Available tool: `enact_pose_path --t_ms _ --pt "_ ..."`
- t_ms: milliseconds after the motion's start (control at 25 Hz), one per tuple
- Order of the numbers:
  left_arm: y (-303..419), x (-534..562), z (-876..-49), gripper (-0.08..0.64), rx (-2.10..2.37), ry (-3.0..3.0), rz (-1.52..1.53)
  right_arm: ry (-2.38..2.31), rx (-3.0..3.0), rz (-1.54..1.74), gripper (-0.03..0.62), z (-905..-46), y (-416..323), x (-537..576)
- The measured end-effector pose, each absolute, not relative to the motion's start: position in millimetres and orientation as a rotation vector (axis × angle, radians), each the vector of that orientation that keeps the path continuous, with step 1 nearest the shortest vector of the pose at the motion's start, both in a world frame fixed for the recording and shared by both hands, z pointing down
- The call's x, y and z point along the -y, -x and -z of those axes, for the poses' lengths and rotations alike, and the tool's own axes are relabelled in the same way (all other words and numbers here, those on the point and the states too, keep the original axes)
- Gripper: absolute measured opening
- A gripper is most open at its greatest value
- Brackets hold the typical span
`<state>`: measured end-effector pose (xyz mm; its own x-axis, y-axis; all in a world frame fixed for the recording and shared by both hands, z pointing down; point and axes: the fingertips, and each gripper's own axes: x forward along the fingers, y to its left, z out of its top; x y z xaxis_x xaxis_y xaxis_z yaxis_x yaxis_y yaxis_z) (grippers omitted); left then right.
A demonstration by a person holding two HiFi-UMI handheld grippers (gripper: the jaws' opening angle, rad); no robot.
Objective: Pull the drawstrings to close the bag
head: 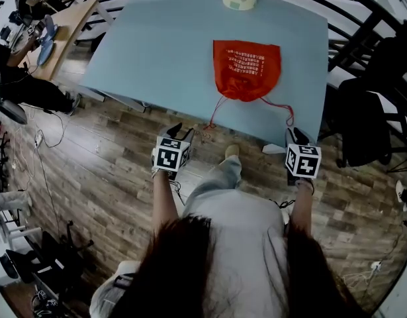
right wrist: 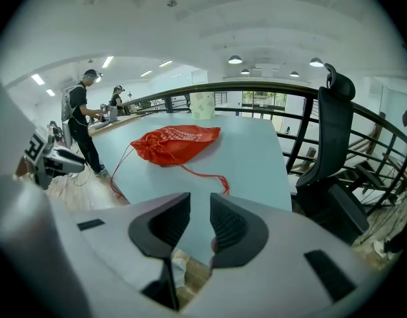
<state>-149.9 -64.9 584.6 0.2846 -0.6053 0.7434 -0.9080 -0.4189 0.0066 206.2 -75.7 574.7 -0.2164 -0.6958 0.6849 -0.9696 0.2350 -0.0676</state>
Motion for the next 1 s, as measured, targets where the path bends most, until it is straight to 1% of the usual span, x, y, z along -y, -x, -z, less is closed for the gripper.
enact_pose_path --t_ms 280,520,1000 --pt "140.7 51.9 -568.4 0.16 1.399 -2.191 -0.903 -1.528 2.037 -0.619 0.106 -561.9 -194.4 57.1" --pt "139.1 37.6 -557.4 0.129 1.447 -2.224 -0.886 -1.534 2.071 -0.579 0.097 -551.4 -187.7 44.7" --pt "130.0 18.4 -535.1 0.094 1.524 -2.303 -0.829 -1.554 2.126 -0.479 0.074 -530.2 -175.0 25.5"
